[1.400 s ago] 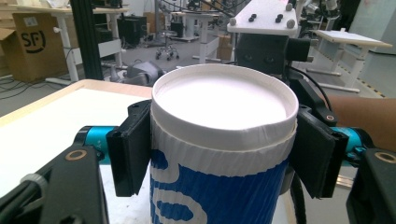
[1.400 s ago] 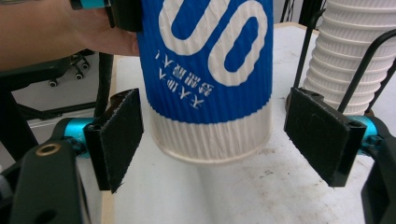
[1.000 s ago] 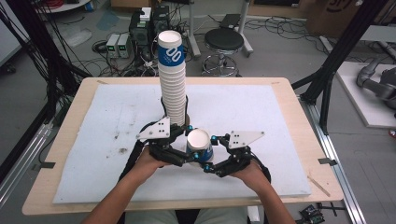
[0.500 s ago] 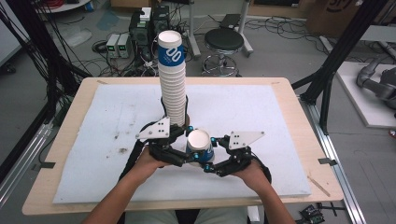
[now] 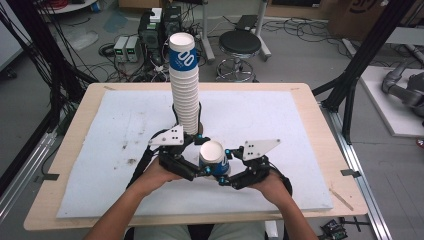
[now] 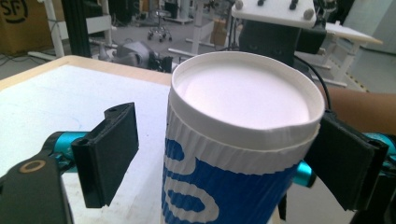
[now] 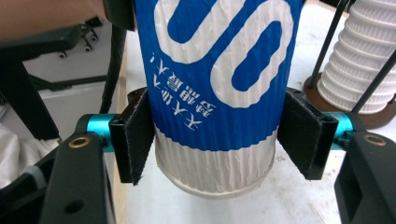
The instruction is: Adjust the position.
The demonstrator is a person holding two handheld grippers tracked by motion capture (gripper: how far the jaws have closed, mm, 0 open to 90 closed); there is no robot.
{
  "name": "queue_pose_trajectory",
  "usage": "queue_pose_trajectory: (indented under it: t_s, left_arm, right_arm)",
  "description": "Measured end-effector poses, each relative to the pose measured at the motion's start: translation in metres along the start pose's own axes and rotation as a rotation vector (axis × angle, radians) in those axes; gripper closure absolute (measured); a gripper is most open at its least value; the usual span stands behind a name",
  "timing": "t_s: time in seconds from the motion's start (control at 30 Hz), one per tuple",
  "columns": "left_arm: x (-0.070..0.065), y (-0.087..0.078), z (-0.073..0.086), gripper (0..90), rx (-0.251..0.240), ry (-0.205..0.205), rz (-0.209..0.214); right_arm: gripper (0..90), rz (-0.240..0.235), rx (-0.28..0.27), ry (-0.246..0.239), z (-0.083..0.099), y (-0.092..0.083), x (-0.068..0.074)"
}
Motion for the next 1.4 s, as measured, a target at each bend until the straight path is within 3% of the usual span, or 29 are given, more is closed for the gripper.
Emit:
queue_pose_trajectory:
  t_s: [0.2,0.4,0.43,0.47,0.57,0.73,1.0,1.17,1.4]
  left_arm:
    - [0.0,-0.006,-0.003,14.0,0.036,0.01,0.034]
    - [0.001,-0.008,-0.009,14.0,0.064,0.008,0.042]
    - [0.001,-0.008,-0.009,14.0,0.074,0.014,0.048]
    - [0.0,-0.008,-0.01,14.1,0.081,0.014,0.051]
    - [0.0,-0.006,-0.011,14.2,0.118,0.017,0.067]
    - [0.001,-0.001,-0.008,14.7,0.184,0.015,0.074]
    - [0.001,0.004,-0.003,15.9,0.243,0.011,0.084]
    - [0.001,0.006,0.0,24.1,0.279,0.024,0.106]
    - [0.003,0.01,0.004,27.1,0.324,0.003,0.116]
  right_arm:
    - [32.8,0.007,0.048,-0.006,-0.002,-0.004,-0.002]
    - [32.7,0.021,0.189,-0.067,-0.007,-0.009,-0.003]
    - [32.7,0.021,0.189,-0.067,-0.007,-0.009,-0.003]
    - [32.6,0.031,0.236,-0.085,-0.009,-0.009,-0.004]
    - [32.6,0.033,0.274,-0.102,-0.012,-0.008,-0.005]
    - [32.5,0.032,0.389,-0.15,-0.019,-0.003,-0.004]
    - [32.4,0.025,0.491,-0.198,-0.028,0.004,0.001]
    - [32.2,0.038,0.589,-0.25,-0.033,0.009,0.005]
    - [32.4,0.041,0.63,-0.273,-0.037,0.01,0.006]
Point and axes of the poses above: each handheld gripper's, and its own axes: y roughly forward along the jaws, z roughly out of its underside, x roughly to its left, the point moved 2 cm from there along y, roughly forward along the jaws, and after that the axes turned 2 degrees about y, right-handed, at the moved point
